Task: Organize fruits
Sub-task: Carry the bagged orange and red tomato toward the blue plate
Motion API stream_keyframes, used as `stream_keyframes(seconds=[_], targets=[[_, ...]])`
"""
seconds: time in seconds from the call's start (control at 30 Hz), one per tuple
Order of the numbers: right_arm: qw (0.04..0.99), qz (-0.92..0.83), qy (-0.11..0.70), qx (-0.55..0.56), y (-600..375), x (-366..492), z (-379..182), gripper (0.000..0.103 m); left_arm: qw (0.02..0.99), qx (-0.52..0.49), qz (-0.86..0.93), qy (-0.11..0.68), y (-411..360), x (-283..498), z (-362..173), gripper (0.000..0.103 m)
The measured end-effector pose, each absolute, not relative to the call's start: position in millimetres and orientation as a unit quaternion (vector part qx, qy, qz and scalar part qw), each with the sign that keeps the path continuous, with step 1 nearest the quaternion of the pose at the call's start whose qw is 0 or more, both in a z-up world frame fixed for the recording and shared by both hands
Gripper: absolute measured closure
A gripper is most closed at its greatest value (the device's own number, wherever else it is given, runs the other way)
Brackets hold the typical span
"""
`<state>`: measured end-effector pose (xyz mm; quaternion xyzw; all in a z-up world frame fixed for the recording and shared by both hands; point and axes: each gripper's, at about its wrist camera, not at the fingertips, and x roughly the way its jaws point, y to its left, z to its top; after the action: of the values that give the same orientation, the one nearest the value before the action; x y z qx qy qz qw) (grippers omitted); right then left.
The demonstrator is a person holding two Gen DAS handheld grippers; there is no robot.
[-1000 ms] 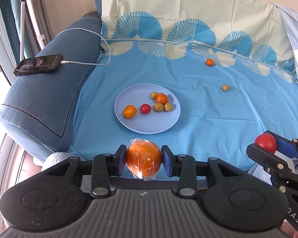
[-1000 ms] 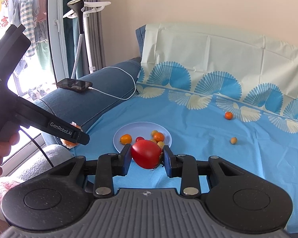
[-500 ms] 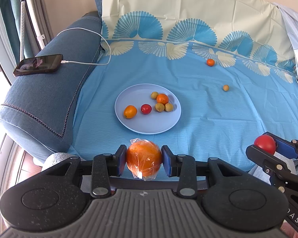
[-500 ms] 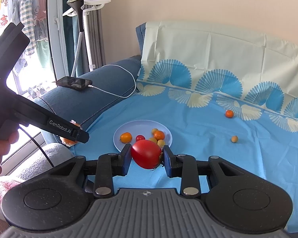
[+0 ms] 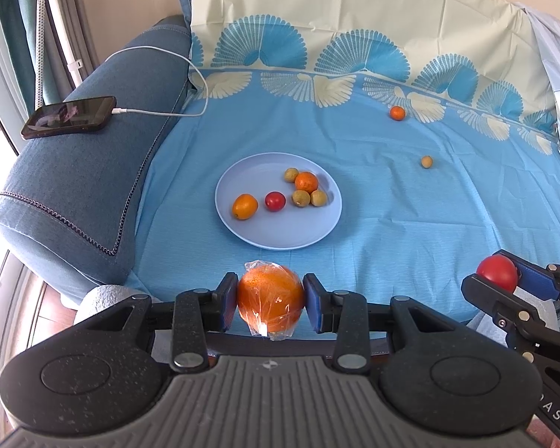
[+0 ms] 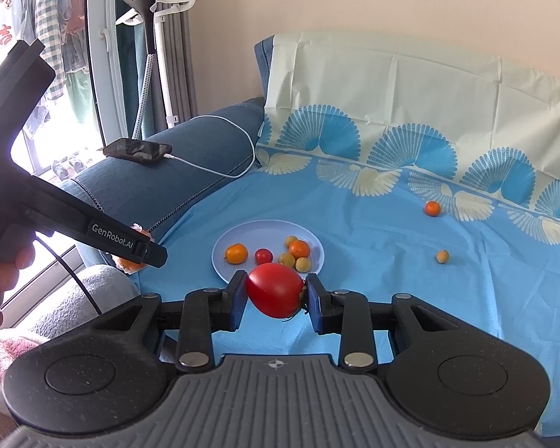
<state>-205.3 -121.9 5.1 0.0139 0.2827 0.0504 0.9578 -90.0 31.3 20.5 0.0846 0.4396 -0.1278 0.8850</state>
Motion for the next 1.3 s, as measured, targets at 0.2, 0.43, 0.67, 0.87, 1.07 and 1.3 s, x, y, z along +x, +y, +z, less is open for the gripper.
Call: stream_keyframes(seconds=[0.2, 0.43, 0.67, 0.87, 1.07, 1.3], targets=[[0.956, 0.049, 0.29, 0.016, -122.2, -202.0, 4.3, 0.068, 0.882, 0.083, -0.128, 0.446, 31.6, -85.5, 16.7, 0.061], [0.953, 0.048, 0.3, 0.017, -121.4, -195.3, 0.8, 0.068, 0.877, 0.079, -0.125, 0.457, 34.3, -75.3, 10.1, 0.061], [0.948, 0.047, 0.315, 0.018, -121.4, -174.6, -7.5, 0.068, 0.874, 0.073, -0.111, 0.468, 40.0, -53.1, 1.2, 0.061], [0.943, 0.047, 0.328, 0.02, -121.5, -143.5, -20.6, 0.068, 0.874, 0.07, -0.093, 0.472, 40.8, -15.8, -11.0, 0.061], [0.936, 0.053, 0.347, 0.022, -118.9, -99.4, -41.1, 0.068, 0.869, 0.068, -0.073, 0.484, 36.5, 31.9, -31.7, 0.061], [0.924, 0.06, 0.377, 0.026, -115.2, -43.0, -72.4, 0.068, 0.867, 0.072, -0.069, 0.488, 20.2, 85.9, -51.9, 0.061]])
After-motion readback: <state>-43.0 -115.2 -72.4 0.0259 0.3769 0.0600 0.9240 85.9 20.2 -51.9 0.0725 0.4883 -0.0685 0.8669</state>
